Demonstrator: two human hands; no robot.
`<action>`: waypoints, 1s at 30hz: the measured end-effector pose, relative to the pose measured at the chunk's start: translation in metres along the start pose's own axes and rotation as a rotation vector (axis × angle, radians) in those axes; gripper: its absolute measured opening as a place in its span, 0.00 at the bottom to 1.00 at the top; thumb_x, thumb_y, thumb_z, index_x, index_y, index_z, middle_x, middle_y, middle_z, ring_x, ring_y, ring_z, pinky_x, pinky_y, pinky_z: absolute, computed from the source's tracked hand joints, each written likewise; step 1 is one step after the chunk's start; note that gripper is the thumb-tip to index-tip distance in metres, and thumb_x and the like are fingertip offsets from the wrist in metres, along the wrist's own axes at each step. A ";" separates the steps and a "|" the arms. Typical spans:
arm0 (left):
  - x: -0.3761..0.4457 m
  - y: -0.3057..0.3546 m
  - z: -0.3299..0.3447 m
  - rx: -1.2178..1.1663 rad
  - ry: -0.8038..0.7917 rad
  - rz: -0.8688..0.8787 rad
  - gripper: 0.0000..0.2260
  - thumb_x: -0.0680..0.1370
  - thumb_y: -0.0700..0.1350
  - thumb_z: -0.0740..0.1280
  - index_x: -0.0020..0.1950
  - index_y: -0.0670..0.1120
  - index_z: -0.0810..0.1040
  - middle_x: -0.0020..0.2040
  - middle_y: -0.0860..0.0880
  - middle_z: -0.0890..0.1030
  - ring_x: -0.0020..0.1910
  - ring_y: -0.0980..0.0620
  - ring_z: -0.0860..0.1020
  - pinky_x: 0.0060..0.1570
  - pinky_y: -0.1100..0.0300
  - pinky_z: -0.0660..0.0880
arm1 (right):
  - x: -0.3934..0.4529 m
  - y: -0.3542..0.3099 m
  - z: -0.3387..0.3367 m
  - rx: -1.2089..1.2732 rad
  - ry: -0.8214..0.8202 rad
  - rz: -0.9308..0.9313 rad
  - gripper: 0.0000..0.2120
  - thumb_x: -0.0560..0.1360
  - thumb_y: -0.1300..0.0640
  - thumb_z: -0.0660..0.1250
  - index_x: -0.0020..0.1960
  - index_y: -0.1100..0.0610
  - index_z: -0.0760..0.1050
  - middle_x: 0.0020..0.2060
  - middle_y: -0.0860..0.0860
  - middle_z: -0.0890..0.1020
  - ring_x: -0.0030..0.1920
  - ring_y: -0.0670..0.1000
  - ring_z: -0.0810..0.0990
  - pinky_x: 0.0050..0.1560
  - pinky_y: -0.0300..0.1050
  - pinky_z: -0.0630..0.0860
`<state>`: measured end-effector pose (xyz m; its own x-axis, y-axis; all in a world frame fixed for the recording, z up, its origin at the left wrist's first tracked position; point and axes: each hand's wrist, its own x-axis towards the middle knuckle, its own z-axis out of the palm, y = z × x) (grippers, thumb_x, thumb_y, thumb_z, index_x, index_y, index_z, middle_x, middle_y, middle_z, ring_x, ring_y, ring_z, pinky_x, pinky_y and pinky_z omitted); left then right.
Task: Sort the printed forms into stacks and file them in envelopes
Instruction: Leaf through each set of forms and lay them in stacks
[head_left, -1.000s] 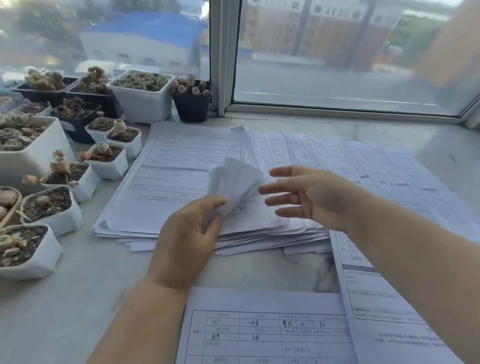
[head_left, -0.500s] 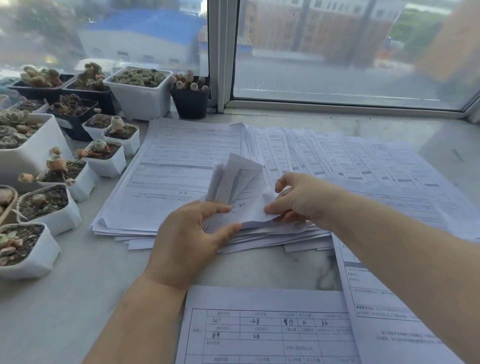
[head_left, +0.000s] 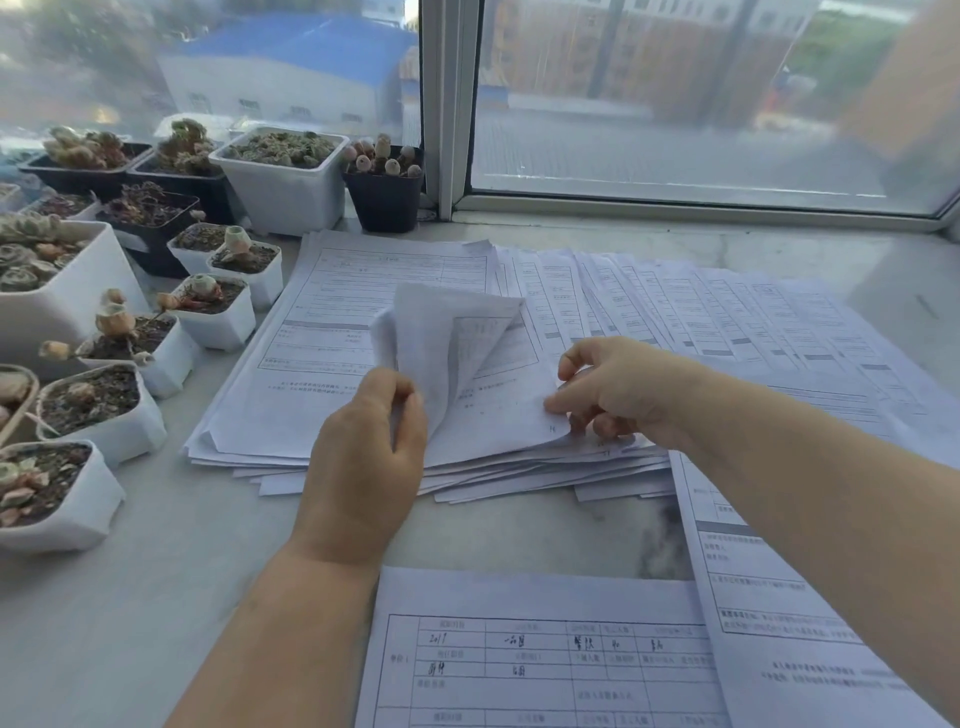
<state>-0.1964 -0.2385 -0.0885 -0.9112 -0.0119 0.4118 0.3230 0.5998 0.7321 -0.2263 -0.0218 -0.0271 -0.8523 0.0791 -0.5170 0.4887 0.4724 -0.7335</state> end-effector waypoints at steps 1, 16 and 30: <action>0.001 -0.001 0.000 -0.010 0.006 -0.010 0.05 0.79 0.40 0.63 0.43 0.46 0.70 0.25 0.58 0.65 0.30 0.64 0.72 0.31 0.73 0.66 | 0.000 -0.001 0.000 -0.022 -0.001 0.004 0.13 0.71 0.66 0.72 0.45 0.55 0.70 0.24 0.54 0.77 0.23 0.51 0.65 0.22 0.37 0.62; -0.004 0.002 0.002 -0.002 -0.143 0.059 0.09 0.74 0.50 0.70 0.54 0.55 0.77 0.30 0.59 0.72 0.29 0.62 0.71 0.31 0.65 0.65 | -0.006 -0.029 0.011 0.155 0.015 -0.231 0.11 0.72 0.63 0.73 0.49 0.53 0.74 0.39 0.53 0.83 0.33 0.49 0.79 0.33 0.39 0.72; 0.004 -0.037 0.012 0.004 -0.005 -0.089 0.18 0.71 0.55 0.65 0.58 0.51 0.69 0.35 0.49 0.77 0.33 0.42 0.75 0.34 0.48 0.74 | -0.202 0.188 -0.143 -0.091 0.608 0.367 0.10 0.74 0.49 0.71 0.46 0.57 0.81 0.40 0.54 0.85 0.38 0.50 0.82 0.33 0.41 0.76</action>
<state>-0.2151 -0.2511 -0.1203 -0.9375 -0.0619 0.3424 0.2393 0.5996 0.7637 0.0110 0.1764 0.0030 -0.6016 0.7098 -0.3664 0.7690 0.3905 -0.5061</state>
